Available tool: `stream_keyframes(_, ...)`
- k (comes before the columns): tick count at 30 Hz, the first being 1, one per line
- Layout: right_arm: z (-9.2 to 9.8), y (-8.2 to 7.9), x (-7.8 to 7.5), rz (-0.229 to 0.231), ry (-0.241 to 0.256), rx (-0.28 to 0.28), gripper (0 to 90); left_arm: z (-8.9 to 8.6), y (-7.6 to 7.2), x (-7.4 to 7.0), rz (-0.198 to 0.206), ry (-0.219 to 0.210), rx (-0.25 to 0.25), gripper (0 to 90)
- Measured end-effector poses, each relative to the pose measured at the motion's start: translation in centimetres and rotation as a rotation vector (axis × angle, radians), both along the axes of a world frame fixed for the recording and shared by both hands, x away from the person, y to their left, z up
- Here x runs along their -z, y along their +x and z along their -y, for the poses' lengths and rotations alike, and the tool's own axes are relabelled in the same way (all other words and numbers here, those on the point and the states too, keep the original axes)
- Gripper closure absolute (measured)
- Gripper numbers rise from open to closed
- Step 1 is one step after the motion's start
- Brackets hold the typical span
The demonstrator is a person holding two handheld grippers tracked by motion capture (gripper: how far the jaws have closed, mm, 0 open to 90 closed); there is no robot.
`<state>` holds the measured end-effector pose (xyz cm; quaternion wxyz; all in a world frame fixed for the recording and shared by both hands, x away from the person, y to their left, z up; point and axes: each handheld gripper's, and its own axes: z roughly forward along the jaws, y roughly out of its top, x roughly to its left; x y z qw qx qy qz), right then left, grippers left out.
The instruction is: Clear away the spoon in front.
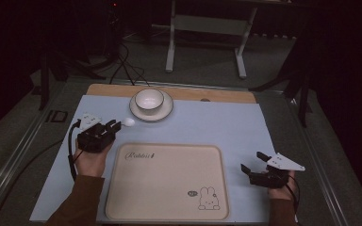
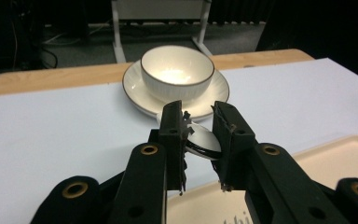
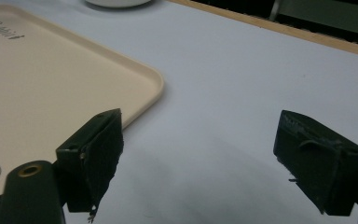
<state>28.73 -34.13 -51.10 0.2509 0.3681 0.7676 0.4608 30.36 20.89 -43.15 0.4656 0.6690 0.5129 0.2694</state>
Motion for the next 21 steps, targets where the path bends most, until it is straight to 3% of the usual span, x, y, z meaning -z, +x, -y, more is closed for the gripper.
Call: stream_keyframes(21, 0.1, 0.0, 0.0, 0.003, 0.001, 0.001, 15.5, -0.4, -2.1, 3.0, -0.059, 0.007, -0.022, 74.8)
